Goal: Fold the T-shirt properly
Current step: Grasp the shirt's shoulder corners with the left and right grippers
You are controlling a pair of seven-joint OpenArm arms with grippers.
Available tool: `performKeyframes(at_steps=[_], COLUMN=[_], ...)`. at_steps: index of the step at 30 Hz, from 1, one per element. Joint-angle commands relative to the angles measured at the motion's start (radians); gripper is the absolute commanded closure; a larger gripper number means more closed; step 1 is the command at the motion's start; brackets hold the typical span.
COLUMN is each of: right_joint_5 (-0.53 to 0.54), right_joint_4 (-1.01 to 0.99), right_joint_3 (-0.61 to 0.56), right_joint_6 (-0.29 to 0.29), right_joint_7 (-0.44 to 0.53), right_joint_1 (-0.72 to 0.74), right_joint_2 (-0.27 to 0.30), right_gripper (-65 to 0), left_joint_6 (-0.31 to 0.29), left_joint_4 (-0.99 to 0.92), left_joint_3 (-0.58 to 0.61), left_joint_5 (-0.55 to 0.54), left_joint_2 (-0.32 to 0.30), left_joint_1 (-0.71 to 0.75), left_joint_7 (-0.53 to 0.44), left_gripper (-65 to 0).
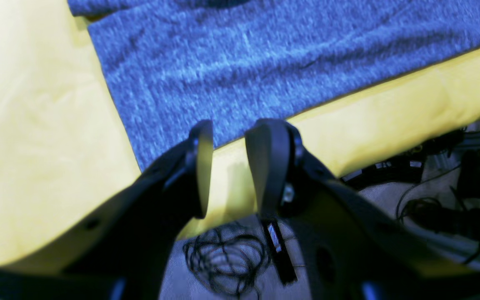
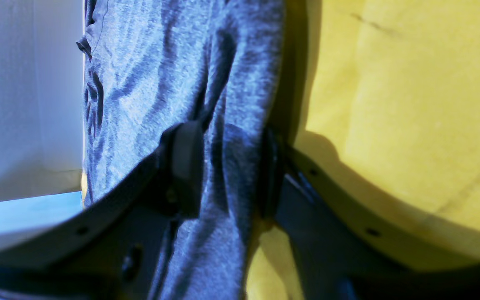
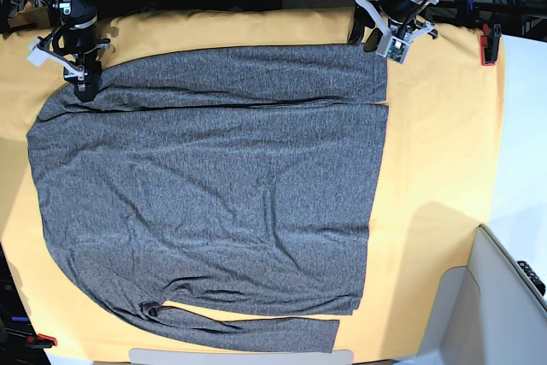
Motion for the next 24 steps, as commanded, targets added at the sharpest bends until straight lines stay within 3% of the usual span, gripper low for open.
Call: performKeyframes(at_steps=[1, 4, 9, 12, 17, 24], right_joint_5=[-0.011, -0.048, -0.064, -0.102, -0.159, -0.199], right_joint_4=[0.0, 0.0, -0.024, -0.041, -0.039, -0.036], right_joint_3=[-0.01, -0.011, -0.014, -0.017, -0.022, -0.022], right_joint_6=[-0.029, -0.029, -0.029, -0.029, -0.029, -0.029], right_joint_7=[-0.047, -0.048, -0.137, -0.149, -0.149, -0.149], right_joint_1=[-0.008, -0.01, -0.005, 0.007, 0.007, 0.012], right_joint_2=[0.003, 0.003, 0.0, -0.004, -0.006, -0.004], right_gripper=[-13.7, 0.0, 0.0, 0.0, 0.0, 0.0], left_joint_6=[-0.002, -0.002, -0.002, -0.002, -0.002, -0.002], left_joint_4=[0.019, 0.019, 0.012, -0.028, -0.211, -0.392], left_joint_3=[-0.011, -0.107, -0.36, -0.482, -0.532, -0.468], left_joint_5=[-0.036, -0.215, -0.587, -0.745, -0.837, -0.886], left_joint_2=[-0.006, -0.006, -0.01, -0.009, -0.01, -0.009], left_joint_1=[-0.018, -0.046, -0.127, -0.184, -0.206, -0.207], left_joint_7=[-0.006, 0.056, 0.217, 0.346, 0.418, 0.433], left_gripper=[-18.2, -18.2, -18.2, -20.2, -24.5, -24.5])
